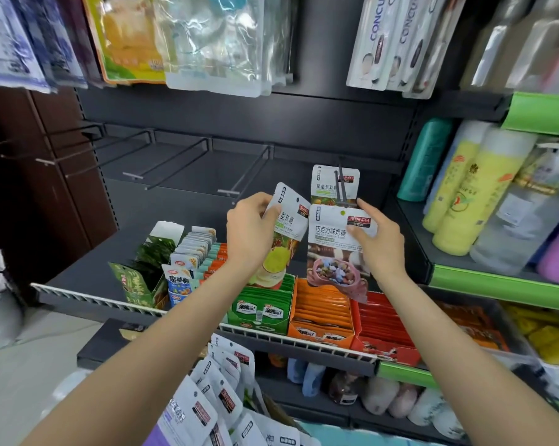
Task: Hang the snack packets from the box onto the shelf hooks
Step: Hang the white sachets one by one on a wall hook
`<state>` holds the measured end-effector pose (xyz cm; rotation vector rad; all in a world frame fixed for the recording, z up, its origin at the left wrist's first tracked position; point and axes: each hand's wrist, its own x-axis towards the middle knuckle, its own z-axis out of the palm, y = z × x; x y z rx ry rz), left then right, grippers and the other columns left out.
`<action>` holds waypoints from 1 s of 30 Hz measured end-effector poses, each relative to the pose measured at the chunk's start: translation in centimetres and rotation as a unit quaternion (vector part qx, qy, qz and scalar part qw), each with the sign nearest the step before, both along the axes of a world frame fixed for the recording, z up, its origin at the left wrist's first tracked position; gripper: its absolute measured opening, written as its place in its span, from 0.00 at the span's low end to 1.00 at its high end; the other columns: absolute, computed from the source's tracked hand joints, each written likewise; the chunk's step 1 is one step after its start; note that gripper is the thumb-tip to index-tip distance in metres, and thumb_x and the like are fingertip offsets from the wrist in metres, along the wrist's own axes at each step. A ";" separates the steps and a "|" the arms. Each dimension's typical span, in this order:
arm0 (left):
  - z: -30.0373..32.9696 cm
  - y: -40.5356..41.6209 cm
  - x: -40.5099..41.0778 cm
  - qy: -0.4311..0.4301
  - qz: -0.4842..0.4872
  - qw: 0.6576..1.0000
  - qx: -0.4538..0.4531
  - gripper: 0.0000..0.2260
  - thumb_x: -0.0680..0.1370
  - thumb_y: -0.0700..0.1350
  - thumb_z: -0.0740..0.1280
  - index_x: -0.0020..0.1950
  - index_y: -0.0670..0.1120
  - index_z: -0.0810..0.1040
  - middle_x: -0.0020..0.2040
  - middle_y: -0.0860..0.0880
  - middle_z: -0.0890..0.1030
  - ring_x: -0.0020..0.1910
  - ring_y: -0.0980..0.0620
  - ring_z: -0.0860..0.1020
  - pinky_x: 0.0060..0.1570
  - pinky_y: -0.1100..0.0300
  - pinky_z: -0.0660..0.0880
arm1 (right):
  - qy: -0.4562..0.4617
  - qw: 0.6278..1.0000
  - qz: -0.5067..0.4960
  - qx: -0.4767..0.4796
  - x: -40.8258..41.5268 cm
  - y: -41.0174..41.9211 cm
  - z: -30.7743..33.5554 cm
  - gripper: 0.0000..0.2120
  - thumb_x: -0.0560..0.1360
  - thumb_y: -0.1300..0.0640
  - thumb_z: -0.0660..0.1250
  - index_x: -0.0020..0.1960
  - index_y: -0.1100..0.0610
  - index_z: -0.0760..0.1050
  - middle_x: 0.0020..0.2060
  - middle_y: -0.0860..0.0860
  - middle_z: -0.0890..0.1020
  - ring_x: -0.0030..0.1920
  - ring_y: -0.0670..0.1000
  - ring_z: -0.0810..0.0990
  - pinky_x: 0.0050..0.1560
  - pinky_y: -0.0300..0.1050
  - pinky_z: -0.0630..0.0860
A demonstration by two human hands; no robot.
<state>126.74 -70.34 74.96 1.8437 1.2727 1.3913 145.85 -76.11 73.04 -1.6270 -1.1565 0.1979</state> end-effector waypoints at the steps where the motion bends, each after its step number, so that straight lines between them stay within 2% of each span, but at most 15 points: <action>1: 0.1 0.0 0.0 0.004 0.000 1.000 0.001 0.06 0.78 0.44 0.65 0.49 0.47 0.81 0.46 0.51 0.84 0.46 0.54 0.81 0.50 0.58 0.77 | -0.001 1.000 -0.002 -0.004 -0.1 -0.1 0.1 0.25 0.74 0.60 0.69 0.69 0.48 0.69 0.62 0.50 0.78 0.62 0.49 0.76 0.63 0.45 0.72; 6: 0.0 0.4 0.1 0.008 -0.005 1.000 -0.003 0.06 0.78 0.44 0.65 0.51 0.47 0.81 0.47 0.51 0.84 0.47 0.54 0.81 0.51 0.57 0.77 | -0.001 1.000 0.000 0.016 -0.3 -0.5 0.1 0.26 0.75 0.60 0.68 0.70 0.47 0.68 0.63 0.49 0.77 0.62 0.48 0.75 0.64 0.48 0.72; 10: -0.1 0.7 0.3 0.012 -0.006 1.000 -0.004 0.07 0.78 0.44 0.65 0.52 0.46 0.81 0.48 0.51 0.84 0.48 0.54 0.81 0.51 0.57 0.78 | -0.023 1.000 -0.006 0.000 -0.6 -0.2 0.4 0.26 0.75 0.60 0.68 0.71 0.49 0.67 0.63 0.51 0.78 0.52 0.46 0.78 0.62 0.46 0.73; 13: 0.1 0.7 0.4 0.012 -0.007 1.000 -0.003 0.07 0.78 0.44 0.65 0.52 0.46 0.81 0.49 0.50 0.84 0.48 0.54 0.81 0.51 0.59 0.77 | -0.036 0.999 -0.008 -0.004 -0.7 0.0 0.7 0.26 0.75 0.60 0.68 0.72 0.51 0.66 0.63 0.51 0.77 0.59 0.49 0.77 0.64 0.49 0.72; 15: 0.1 0.7 0.4 0.015 -0.008 1.000 -0.001 0.07 0.78 0.44 0.65 0.52 0.46 0.81 0.49 0.51 0.84 0.48 0.55 0.81 0.50 0.60 0.76 | -0.036 0.999 -0.010 -0.006 -0.8 0.1 0.8 0.26 0.75 0.60 0.67 0.72 0.51 0.66 0.62 0.51 0.78 0.60 0.50 0.77 0.64 0.47 0.71; 18: 0.2 1.0 0.5 0.013 -0.010 1.000 -0.002 0.07 0.78 0.44 0.65 0.52 0.46 0.81 0.49 0.51 0.84 0.49 0.55 0.81 0.51 0.59 0.76 | -0.047 0.999 -0.020 -0.014 -0.6 0.4 0.8 0.26 0.76 0.60 0.67 0.72 0.50 0.65 0.59 0.51 0.80 0.57 0.50 0.78 0.57 0.40 0.71; 21: 0.3 1.2 0.7 0.019 -0.010 1.000 -0.002 0.07 0.79 0.44 0.65 0.52 0.46 0.81 0.49 0.51 0.84 0.49 0.55 0.81 0.49 0.62 0.75 | -0.058 0.998 -0.026 -0.029 -0.4 0.6 0.9 0.27 0.76 0.60 0.66 0.72 0.50 0.64 0.56 0.50 0.81 0.48 0.48 0.78 0.48 0.39 0.72; 23: 0.3 1.4 0.8 0.022 -0.011 1.000 0.000 0.07 0.79 0.44 0.65 0.52 0.46 0.81 0.49 0.51 0.84 0.48 0.55 0.81 0.49 0.63 0.75 | -0.063 0.997 -0.025 -0.028 -0.3 0.7 0.8 0.27 0.76 0.61 0.66 0.72 0.49 0.64 0.55 0.50 0.81 0.45 0.48 0.78 0.48 0.41 0.74; 25: 0.3 1.5 0.9 0.018 -0.014 1.000 0.001 0.06 0.78 0.43 0.65 0.52 0.47 0.81 0.49 0.52 0.84 0.48 0.55 0.81 0.50 0.60 0.76 | -0.066 0.997 -0.027 -0.026 0.0 1.1 0.6 0.27 0.76 0.60 0.67 0.72 0.48 0.65 0.57 0.51 0.81 0.45 0.47 0.77 0.51 0.45 0.76; 27: 0.2 1.7 1.1 0.016 -0.019 1.000 -0.001 0.06 0.78 0.42 0.64 0.52 0.47 0.80 0.49 0.52 0.84 0.48 0.56 0.81 0.48 0.63 0.76 | -0.070 0.996 -0.036 -0.036 0.5 2.1 0.3 0.26 0.76 0.60 0.67 0.72 0.48 0.65 0.55 0.52 0.82 0.47 0.50 0.79 0.50 0.46 0.77; 30: 0.1 2.2 1.5 0.019 -0.018 1.000 0.003 0.07 0.79 0.41 0.63 0.52 0.48 0.79 0.50 0.53 0.84 0.48 0.57 0.82 0.42 0.73 0.71 | -0.111 0.990 -0.063 -0.057 1.5 4.4 0.1 0.25 0.77 0.58 0.65 0.72 0.48 0.64 0.56 0.54 0.81 0.51 0.54 0.80 0.49 0.49 0.78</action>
